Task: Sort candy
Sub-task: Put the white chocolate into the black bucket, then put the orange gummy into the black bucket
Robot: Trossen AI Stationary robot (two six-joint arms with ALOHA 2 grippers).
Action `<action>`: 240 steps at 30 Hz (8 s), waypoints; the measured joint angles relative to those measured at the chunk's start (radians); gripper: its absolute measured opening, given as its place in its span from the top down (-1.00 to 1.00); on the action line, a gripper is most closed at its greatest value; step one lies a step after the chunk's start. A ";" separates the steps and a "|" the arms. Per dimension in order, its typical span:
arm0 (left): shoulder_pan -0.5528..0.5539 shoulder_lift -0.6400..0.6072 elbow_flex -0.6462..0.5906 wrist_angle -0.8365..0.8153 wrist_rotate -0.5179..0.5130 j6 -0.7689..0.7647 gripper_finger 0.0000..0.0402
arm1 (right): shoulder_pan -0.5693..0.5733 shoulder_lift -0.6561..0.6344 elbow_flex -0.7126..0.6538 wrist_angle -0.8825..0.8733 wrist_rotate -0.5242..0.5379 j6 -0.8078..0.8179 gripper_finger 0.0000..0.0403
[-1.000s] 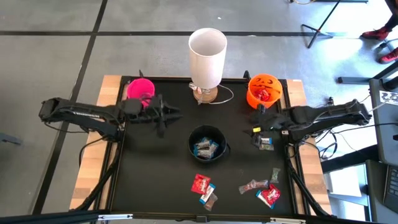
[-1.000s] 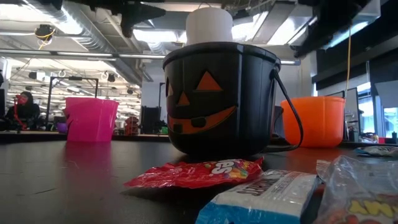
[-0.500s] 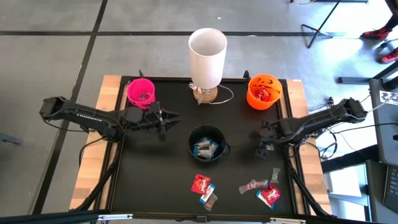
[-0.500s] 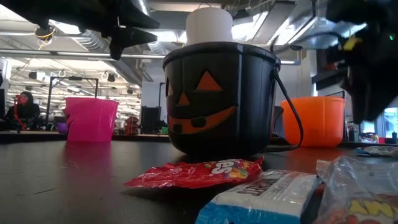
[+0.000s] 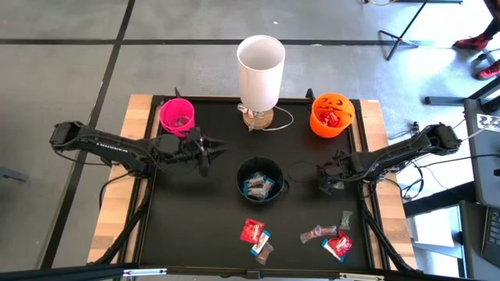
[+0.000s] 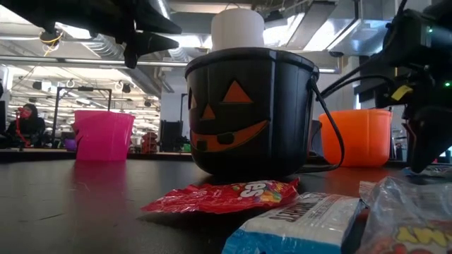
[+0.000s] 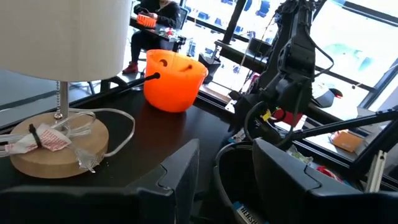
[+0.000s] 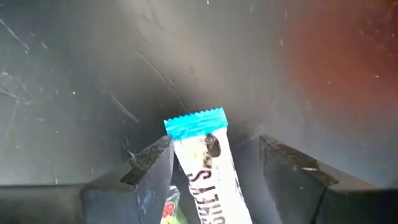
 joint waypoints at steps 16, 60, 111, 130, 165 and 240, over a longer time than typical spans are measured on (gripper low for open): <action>0.000 0.000 0.000 0.000 -0.035 -0.042 0.29 | 0.000 0.000 0.000 -0.005 -0.007 0.072 0.58; 0.000 0.000 0.000 -0.012 -0.046 -0.046 0.28 | 0.001 0.000 0.454 0.008 0.218 -0.327 1.00; 0.000 0.099 0.000 0.003 -0.046 -0.077 0.28 | -0.190 -0.002 -0.056 0.187 -0.101 -0.115 0.43; 0.000 0.114 0.000 0.000 -0.046 -0.080 0.29 | -0.189 0.000 0.098 0.186 -0.068 -0.206 0.99; -0.004 0.114 0.000 -0.002 -0.062 -0.071 0.29 | -0.146 0.185 0.311 1.098 -0.408 -0.460 1.00; -0.018 0.114 0.000 0.007 -0.045 -0.129 0.29 | 0.544 0.354 0.183 0.499 -0.215 -0.062 0.94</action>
